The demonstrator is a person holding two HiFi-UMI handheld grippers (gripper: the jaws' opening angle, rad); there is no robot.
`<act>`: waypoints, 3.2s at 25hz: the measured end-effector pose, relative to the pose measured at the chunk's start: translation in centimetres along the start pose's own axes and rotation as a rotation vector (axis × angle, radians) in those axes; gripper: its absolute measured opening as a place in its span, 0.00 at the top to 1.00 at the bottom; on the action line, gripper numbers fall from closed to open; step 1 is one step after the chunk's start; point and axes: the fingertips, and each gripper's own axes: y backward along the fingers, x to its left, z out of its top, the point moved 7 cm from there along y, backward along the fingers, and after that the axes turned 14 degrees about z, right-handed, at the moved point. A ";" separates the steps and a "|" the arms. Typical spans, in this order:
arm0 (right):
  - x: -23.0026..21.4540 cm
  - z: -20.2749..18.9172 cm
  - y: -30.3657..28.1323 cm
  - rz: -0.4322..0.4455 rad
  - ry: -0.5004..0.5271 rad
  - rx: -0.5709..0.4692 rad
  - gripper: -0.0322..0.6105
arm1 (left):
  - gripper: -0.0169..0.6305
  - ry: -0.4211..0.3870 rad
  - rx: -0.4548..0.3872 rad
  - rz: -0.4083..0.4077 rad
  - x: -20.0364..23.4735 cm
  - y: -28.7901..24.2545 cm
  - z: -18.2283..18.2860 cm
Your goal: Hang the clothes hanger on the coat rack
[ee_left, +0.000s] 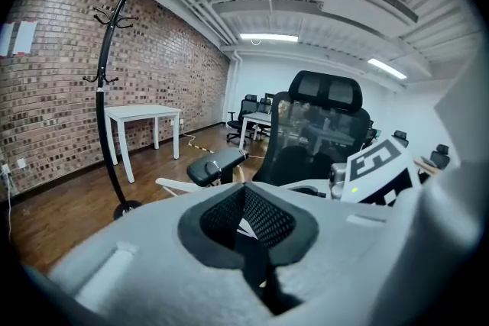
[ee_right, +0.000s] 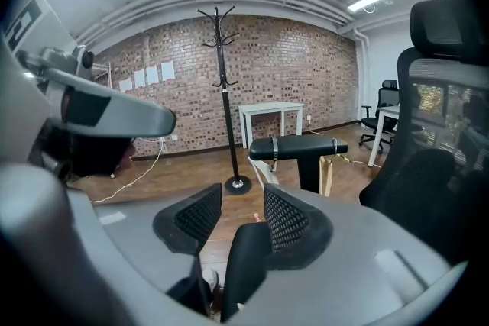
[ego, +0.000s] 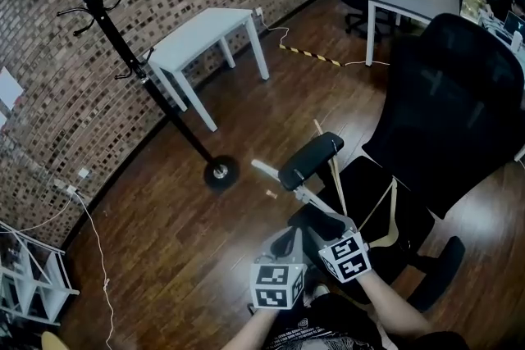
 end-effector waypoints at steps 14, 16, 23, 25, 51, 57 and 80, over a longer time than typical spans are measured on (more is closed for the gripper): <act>-10.1 -4.5 -9.8 0.007 0.090 0.225 0.58 | 0.97 -0.026 0.069 -0.043 2.1 -6.3 0.3; -11.0 -5.7 -11.2 0.005 0.097 0.260 0.58 | 0.97 -0.021 0.086 -0.033 3.0 -6.5 0.0; -13.2 -7.1 -14.8 0.002 0.121 0.299 0.60 | 0.97 -0.007 0.132 -0.021 4.4 -7.6 -1.4; -13.8 -7.5 -15.4 -0.008 0.146 0.310 0.72 | 0.97 -0.009 0.139 -0.022 4.4 -8.0 -1.6; -5.1 -3.5 -11.8 0.197 0.159 0.298 0.85 | 0.97 0.096 0.084 0.094 5.6 -2.8 -0.3; -0.6 -0.7 -12.5 0.309 0.167 0.259 0.85 | 0.97 0.168 0.037 0.240 9.1 0.0 -0.8; 20.9 12.0 -24.4 0.387 0.173 0.151 0.85 | 0.97 0.262 -0.153 0.360 31.9 7.3 -1.9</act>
